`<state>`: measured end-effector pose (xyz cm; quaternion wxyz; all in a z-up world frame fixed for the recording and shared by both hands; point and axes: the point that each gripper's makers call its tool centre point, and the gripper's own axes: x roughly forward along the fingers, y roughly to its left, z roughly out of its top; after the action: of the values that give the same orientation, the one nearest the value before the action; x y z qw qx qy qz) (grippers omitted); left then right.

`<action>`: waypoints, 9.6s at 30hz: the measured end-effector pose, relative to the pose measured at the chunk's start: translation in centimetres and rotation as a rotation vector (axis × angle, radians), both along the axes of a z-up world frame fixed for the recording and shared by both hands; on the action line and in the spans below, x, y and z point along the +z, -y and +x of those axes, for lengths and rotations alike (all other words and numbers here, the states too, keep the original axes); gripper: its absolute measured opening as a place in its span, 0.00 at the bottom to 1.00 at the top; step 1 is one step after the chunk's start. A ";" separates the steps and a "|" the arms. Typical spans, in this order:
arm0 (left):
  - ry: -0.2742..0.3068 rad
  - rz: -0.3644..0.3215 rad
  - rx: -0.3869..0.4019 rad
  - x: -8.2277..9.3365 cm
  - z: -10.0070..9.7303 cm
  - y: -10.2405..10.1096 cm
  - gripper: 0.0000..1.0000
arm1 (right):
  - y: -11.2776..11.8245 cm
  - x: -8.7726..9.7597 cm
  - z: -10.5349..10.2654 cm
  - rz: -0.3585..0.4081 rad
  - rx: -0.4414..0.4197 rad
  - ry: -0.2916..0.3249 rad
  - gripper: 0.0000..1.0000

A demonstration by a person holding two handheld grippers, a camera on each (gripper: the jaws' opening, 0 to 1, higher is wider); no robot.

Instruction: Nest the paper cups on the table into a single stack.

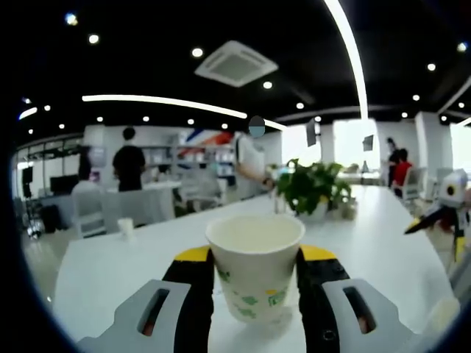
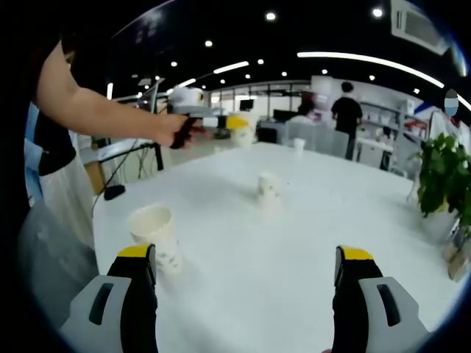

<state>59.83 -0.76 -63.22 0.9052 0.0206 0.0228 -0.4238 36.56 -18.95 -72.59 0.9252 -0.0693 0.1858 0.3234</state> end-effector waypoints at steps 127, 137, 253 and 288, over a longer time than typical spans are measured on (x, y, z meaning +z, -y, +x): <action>0.036 -0.139 -0.164 6.9 -22.2 3.9 0.42 | -1.5 0.2 -0.8 -0.006 0.055 0.021 1.00; 0.046 -0.109 -0.183 5.9 -23.8 4.2 0.42 | -1.9 0.0 -0.7 -0.001 0.062 0.020 1.00; -0.031 -0.044 -0.237 -7.5 -26.0 4.2 0.41 | -1.7 -1.4 -2.2 -0.022 0.051 -0.028 1.00; -0.105 0.100 -0.244 -10.9 -25.9 4.6 0.44 | -2.0 -1.7 -2.0 -0.022 0.063 -0.034 1.00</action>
<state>33.93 -5.35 -74.16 0.8423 0.0463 0.0885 -0.5296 34.52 -16.94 -74.31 0.9104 -0.0799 0.2029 0.3515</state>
